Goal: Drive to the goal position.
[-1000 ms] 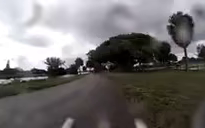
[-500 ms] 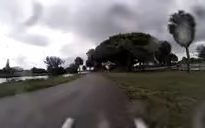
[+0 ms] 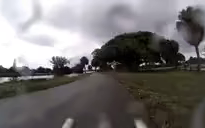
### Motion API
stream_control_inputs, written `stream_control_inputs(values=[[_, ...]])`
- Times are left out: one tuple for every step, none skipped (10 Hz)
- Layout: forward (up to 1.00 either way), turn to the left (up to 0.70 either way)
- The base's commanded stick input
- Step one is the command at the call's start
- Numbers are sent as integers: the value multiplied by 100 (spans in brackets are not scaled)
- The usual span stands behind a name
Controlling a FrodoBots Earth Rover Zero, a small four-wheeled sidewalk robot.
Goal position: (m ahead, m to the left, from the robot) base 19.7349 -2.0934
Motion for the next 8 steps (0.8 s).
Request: stream_control_inputs(values=[[100,0],[100,0],[100,0],[100,0],[100,0],[100,0],[100,0],[100,0]])
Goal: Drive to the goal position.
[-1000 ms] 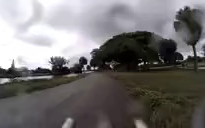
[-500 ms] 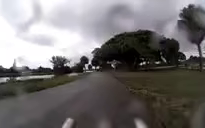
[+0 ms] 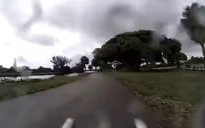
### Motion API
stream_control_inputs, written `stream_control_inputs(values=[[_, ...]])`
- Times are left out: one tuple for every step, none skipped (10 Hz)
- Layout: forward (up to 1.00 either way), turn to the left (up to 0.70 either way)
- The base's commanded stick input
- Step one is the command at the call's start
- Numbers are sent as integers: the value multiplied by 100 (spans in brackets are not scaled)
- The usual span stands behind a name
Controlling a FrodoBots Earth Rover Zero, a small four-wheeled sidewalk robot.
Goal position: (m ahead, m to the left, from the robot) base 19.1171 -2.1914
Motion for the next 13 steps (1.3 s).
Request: stream_control_inputs(values=[[100,0],[100,0],[100,0],[100,0],[100,0],[100,0],[100,0],[100,0],[100,0],[100,0],[100,0],[100,0],[100,0]])
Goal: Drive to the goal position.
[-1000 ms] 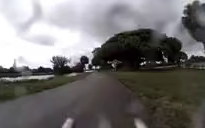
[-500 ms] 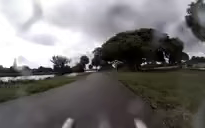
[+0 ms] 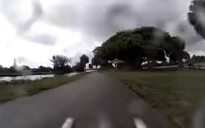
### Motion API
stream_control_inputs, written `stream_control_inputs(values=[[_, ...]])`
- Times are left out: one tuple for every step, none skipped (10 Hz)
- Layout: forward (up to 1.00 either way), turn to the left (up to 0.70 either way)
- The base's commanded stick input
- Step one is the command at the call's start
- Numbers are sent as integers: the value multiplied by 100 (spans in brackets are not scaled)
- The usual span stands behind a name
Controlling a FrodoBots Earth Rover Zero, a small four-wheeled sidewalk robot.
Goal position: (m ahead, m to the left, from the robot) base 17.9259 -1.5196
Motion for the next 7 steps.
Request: stream_control_inputs(values=[[100,0],[100,0],[100,0],[100,0],[100,0],[100,0],[100,0]])
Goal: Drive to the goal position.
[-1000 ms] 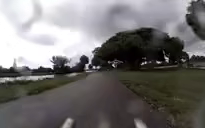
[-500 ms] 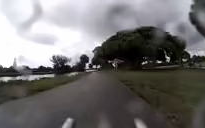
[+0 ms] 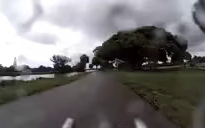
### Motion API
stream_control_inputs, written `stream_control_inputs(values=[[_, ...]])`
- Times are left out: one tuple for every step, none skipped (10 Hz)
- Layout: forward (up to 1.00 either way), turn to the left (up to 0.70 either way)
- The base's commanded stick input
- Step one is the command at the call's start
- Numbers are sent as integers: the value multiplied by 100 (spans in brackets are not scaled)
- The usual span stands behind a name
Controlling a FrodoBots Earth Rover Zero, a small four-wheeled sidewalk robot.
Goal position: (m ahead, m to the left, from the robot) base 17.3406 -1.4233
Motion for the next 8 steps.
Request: stream_control_inputs(values=[[100,0],[100,0],[100,0],[100,0],[100,0],[100,0],[100,0],[100,0]])
